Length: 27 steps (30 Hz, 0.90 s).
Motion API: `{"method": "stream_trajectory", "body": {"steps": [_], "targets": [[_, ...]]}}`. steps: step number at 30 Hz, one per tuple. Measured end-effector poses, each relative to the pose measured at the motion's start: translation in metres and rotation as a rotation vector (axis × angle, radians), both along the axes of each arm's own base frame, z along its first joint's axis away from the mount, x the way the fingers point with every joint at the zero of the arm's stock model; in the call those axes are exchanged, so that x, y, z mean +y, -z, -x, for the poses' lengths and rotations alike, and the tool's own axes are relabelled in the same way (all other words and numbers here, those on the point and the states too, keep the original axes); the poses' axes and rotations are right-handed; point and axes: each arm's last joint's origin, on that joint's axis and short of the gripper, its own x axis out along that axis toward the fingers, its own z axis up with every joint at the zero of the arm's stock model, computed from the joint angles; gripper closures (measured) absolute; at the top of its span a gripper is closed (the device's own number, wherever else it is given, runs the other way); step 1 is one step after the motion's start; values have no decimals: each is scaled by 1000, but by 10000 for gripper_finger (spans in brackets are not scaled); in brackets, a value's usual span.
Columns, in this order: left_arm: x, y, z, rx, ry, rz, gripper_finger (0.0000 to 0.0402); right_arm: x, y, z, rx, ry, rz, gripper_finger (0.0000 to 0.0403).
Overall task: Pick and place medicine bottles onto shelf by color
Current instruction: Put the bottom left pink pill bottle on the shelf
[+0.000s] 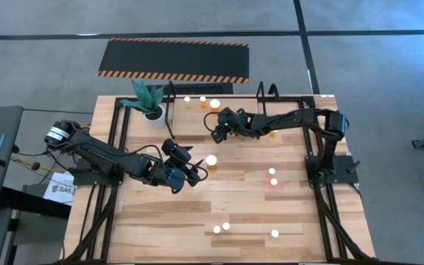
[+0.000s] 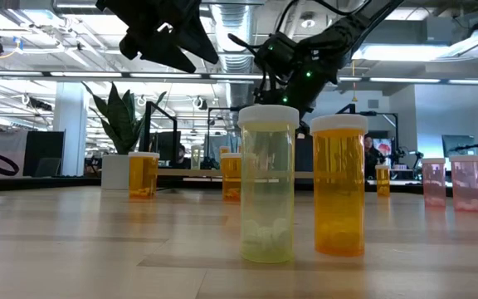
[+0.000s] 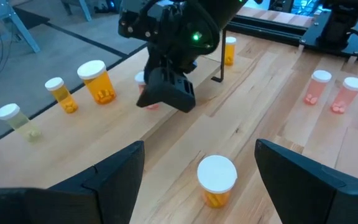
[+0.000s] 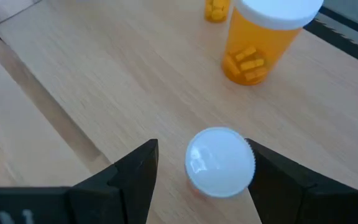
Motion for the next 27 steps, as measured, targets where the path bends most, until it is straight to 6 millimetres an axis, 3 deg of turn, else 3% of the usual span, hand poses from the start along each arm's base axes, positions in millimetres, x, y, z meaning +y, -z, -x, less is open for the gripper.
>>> {"method": "stream_trajectory", "body": {"steps": [18, 27], "targets": [[0, 0, 0, 2, 1, -3, 109, 1, -16, 3, 3, -14, 14, 182], [0, 0, 0, 2, 1, -2, 109, 1, -18, 2, 8, -18, 16, 221]]}}
